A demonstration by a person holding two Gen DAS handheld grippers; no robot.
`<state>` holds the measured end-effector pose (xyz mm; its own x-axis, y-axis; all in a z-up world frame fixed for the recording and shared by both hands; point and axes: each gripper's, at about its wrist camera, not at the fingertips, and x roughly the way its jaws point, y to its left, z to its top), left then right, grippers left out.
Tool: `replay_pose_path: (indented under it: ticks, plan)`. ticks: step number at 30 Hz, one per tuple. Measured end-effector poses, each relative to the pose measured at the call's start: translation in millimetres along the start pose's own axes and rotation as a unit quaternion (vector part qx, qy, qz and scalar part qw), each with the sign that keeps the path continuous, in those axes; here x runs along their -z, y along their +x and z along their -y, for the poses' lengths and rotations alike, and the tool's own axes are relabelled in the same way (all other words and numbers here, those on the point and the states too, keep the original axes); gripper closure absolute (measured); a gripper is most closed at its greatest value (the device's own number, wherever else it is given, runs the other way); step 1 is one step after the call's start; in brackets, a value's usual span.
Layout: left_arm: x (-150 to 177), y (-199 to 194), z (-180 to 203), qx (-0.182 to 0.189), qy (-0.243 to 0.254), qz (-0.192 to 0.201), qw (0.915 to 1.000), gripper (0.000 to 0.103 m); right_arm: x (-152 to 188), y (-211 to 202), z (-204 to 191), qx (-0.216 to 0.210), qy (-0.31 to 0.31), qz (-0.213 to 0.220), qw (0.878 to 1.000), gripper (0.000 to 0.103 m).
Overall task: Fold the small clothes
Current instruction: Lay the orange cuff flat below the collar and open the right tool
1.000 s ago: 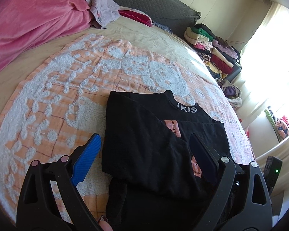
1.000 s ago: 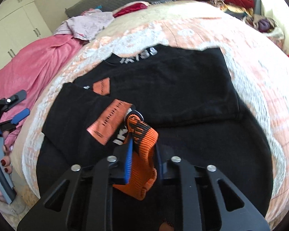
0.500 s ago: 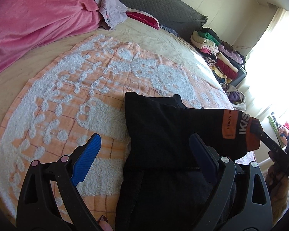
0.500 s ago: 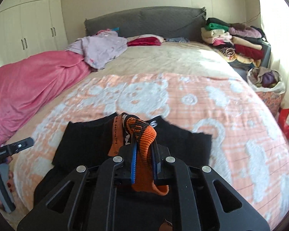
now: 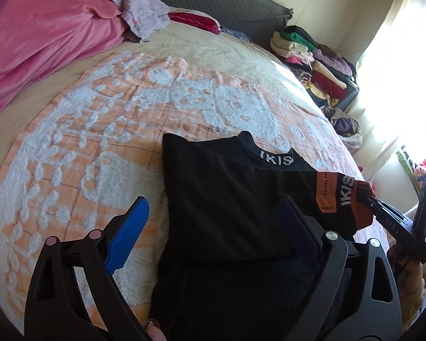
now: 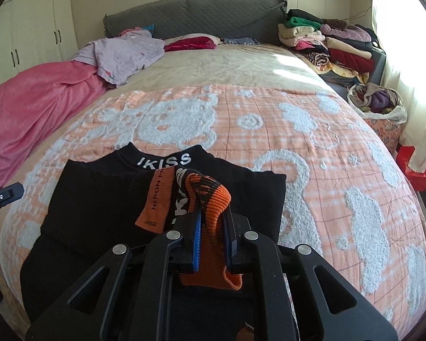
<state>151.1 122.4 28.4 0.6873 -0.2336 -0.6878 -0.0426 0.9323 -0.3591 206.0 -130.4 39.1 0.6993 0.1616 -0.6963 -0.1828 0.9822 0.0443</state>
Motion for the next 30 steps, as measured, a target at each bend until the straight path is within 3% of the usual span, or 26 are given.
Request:
replay_pose_path:
  ticks: [9,15,17,19,26,30]
  plan:
    - [0,32,33,0.004,0.044,-0.029,0.9986,0.017,3,5,2,0.011,0.001,-0.005,1.000,0.088]
    - [0,46,46,0.004,0.056,-0.037,0.9977,0.017,6,5,6,0.032,0.003,-0.005,0.999,0.080]
    - [1,50,51,0.003,0.064,-0.040,0.9972,0.017,8,3,12,0.037,0.013,-0.001,0.999,0.069]
    - [2,54,53,0.002,0.069,-0.045,0.9966,0.017,9,2,15,0.039,0.021,0.000,0.999,0.069]
    - [15,80,46,-0.033,0.074,-0.092,0.9925,0.031,16,9,0,0.018,0.005,-0.015,1.000,0.069]
    - [25,86,36,-0.045,0.085,-0.102,0.9901,0.033,19,15,-17,-0.002,-0.014,-0.025,1.000,0.066]
